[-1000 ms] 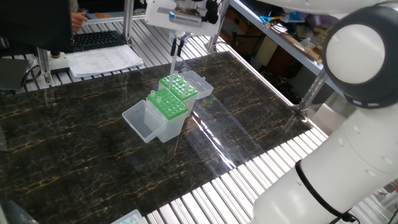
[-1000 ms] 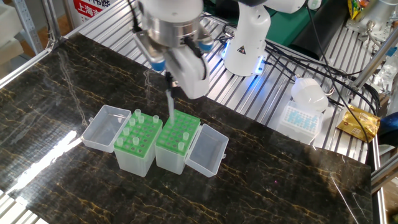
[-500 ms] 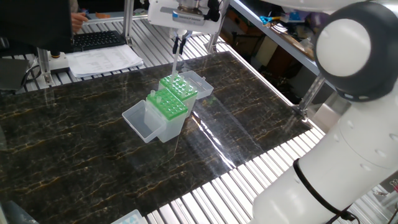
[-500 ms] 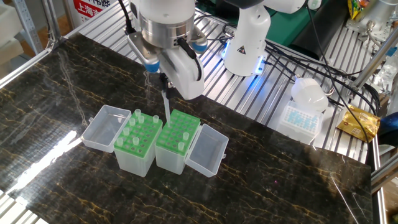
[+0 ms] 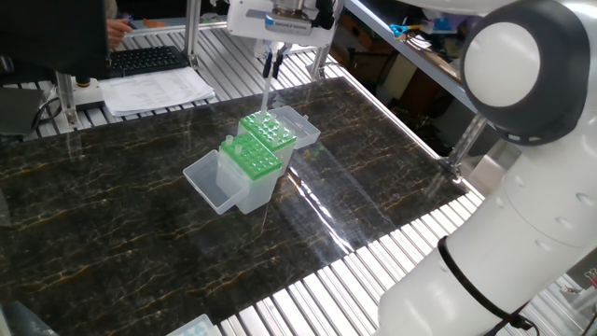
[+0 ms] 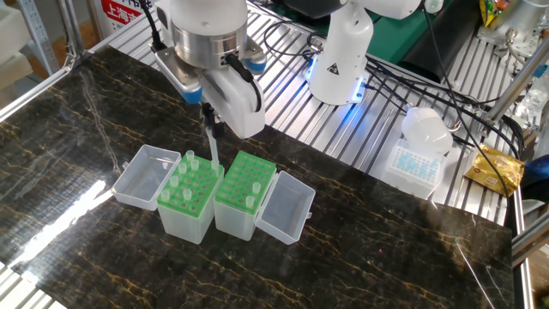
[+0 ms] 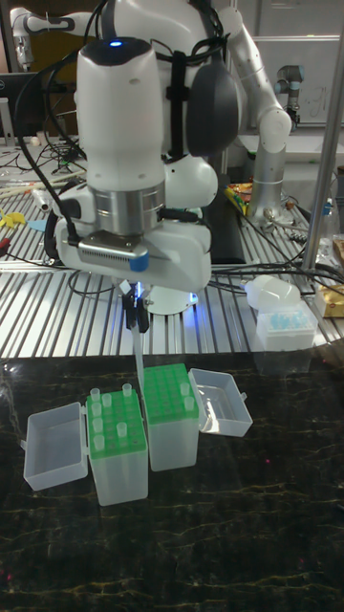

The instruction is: Transfer all large pipette tips from one holder to another

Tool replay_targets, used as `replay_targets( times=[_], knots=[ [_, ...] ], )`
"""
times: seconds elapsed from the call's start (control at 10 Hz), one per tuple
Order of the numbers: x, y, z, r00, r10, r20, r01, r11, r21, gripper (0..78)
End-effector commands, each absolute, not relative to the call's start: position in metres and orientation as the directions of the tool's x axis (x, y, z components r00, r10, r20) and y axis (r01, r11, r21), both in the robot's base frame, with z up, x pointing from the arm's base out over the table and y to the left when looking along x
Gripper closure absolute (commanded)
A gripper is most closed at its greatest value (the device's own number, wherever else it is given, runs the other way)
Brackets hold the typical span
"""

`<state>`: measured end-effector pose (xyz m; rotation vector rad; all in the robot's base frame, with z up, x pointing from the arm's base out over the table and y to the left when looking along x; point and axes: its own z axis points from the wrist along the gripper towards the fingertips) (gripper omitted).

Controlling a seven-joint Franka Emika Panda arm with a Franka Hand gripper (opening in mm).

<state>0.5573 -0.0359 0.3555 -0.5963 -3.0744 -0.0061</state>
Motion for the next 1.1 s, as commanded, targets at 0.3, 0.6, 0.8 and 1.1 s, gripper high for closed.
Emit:
replay_targets(
  times=[0.3, 0.6, 0.8, 1.1],
  knots=[
    [0.557, -0.042, 0.35, -0.936, 0.353, -0.005, 0.353, 0.936, 0.002, 76.3],
    [0.557, -0.048, 0.343, -0.942, 0.334, -0.008, 0.334, 0.942, 0.006, 76.3],
    [0.555, -0.051, 0.338, -0.945, 0.327, -0.011, 0.327, 0.945, 0.008, 76.3],
    [0.554, -0.057, 0.334, -0.949, 0.315, -0.01, 0.315, 0.949, 0.009, 76.3]
  ],
)
